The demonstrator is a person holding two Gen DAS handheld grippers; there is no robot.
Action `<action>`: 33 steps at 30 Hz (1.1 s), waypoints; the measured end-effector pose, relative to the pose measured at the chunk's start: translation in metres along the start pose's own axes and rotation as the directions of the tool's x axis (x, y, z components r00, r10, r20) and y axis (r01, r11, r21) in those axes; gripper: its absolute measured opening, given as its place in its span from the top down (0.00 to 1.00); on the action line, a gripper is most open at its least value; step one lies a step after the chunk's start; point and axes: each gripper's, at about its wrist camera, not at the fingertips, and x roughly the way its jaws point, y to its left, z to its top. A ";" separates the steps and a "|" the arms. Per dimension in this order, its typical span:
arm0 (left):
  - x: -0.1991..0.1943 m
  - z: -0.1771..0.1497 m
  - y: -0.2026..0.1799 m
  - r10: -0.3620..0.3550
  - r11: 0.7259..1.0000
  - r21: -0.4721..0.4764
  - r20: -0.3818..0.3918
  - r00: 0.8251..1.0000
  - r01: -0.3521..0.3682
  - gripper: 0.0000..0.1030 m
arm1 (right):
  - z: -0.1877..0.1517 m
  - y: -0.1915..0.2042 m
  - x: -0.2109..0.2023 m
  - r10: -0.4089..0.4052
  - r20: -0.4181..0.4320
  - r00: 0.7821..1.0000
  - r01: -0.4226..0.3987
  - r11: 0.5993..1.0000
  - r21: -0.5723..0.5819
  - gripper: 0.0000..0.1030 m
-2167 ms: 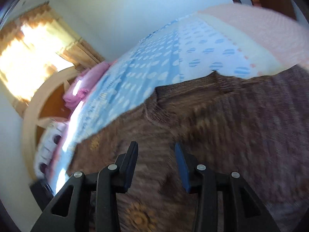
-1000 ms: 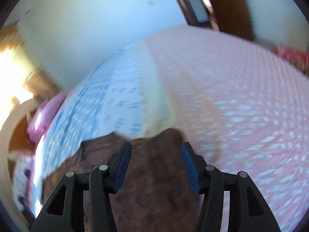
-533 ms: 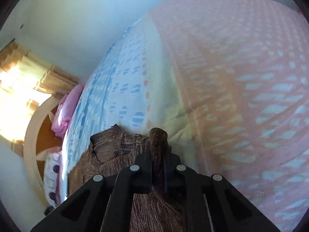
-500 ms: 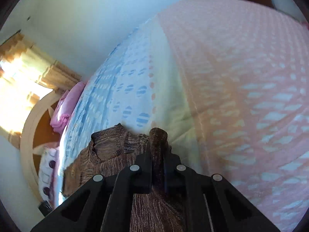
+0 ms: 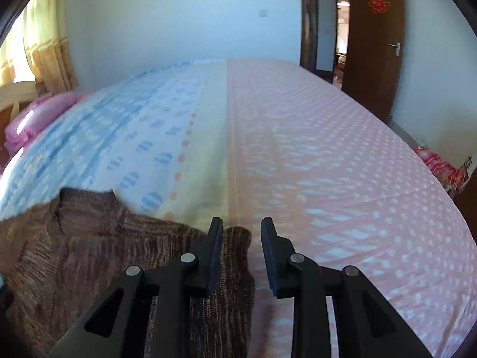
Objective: Fold small clothes
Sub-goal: 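Fold the side edge toward the collar's center with the right tool, release, then grasp the other sleeve of the sweater with the left tool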
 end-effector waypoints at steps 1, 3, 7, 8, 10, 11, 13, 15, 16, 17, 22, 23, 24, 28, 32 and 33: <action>0.000 0.000 0.000 0.000 1.000 0.000 0.000 1.000 0.000 0.00 | -0.001 -0.001 -0.012 0.023 0.007 1.000 -0.023 1.000 0.011 0.67; 0.000 0.000 0.000 -0.001 1.000 -0.001 0.001 1.000 0.001 0.00 | -0.010 0.010 -0.024 0.031 -0.021 0.999 -0.032 0.999 -0.041 0.66; 0.001 0.000 0.000 0.000 1.000 0.000 0.000 1.000 0.000 0.00 | -0.053 0.034 -0.045 0.044 -0.063 0.997 -0.054 0.985 -0.164 0.66; 0.000 0.000 0.000 0.001 1.000 0.000 0.000 1.000 -0.001 0.00 | -0.066 0.036 -0.044 0.047 -0.080 0.996 -0.061 0.982 -0.179 0.66; 0.000 0.000 0.000 0.001 1.000 0.001 0.000 1.000 -0.001 0.00 | -0.093 0.041 -0.030 0.032 -0.166 0.986 -0.068 0.974 -0.217 0.66; 0.000 0.000 0.000 0.001 1.000 0.001 0.000 1.000 -0.001 0.00 | -0.103 0.041 -0.023 0.007 -0.185 0.983 -0.051 0.971 -0.233 0.66; 0.001 0.000 0.000 0.004 1.000 0.002 -0.002 1.000 -0.004 0.00 | -0.101 0.045 -0.027 -0.047 -0.172 0.984 0.003 0.968 -0.251 0.62; 0.001 0.000 0.000 0.007 1.000 0.004 -0.004 1.000 -0.007 0.00 | -0.092 0.054 -0.033 -0.083 -0.195 0.977 0.037 0.973 -0.229 0.62; 0.001 0.001 0.000 0.007 1.000 0.004 -0.004 1.000 -0.007 0.00 | -0.088 0.060 -0.042 -0.037 -0.176 0.984 0.001 0.979 -0.202 0.62; 0.001 0.000 0.000 0.007 1.000 0.005 -0.004 1.000 -0.007 0.00 | -0.082 0.071 -0.053 0.032 -0.151 0.988 -0.058 0.983 -0.173 0.62; 0.003 0.001 -0.002 0.023 1.000 0.014 -0.013 1.000 -0.023 0.00 | -0.090 0.135 -0.044 0.173 -0.185 0.967 -0.192 0.977 -0.091 0.62; 0.004 0.001 -0.003 0.032 0.999 0.020 -0.018 0.999 -0.031 0.00 | -0.095 0.144 -0.037 0.180 -0.185 0.966 -0.197 0.977 -0.081 0.62; 0.005 0.002 -0.004 0.042 0.999 0.028 -0.026 0.999 -0.041 0.00 | -0.101 0.155 -0.028 0.179 -0.192 0.965 -0.195 0.978 -0.069 0.62; 0.007 0.002 -0.009 0.073 0.994 0.091 -0.070 0.995 -0.066 0.00 | -0.125 0.189 -0.020 0.101 -0.157 0.982 -0.127 0.978 -0.167 0.49; -0.010 0.001 0.002 0.121 0.986 0.128 -0.075 0.990 -0.111 0.00 | -0.126 0.193 -0.017 0.104 -0.167 0.980 -0.136 0.972 -0.193 0.23; -0.019 0.003 0.012 0.145 0.986 0.096 -0.049 0.988 -0.139 0.00 | -0.126 0.192 -0.017 0.111 -0.163 0.980 -0.141 0.972 -0.187 0.23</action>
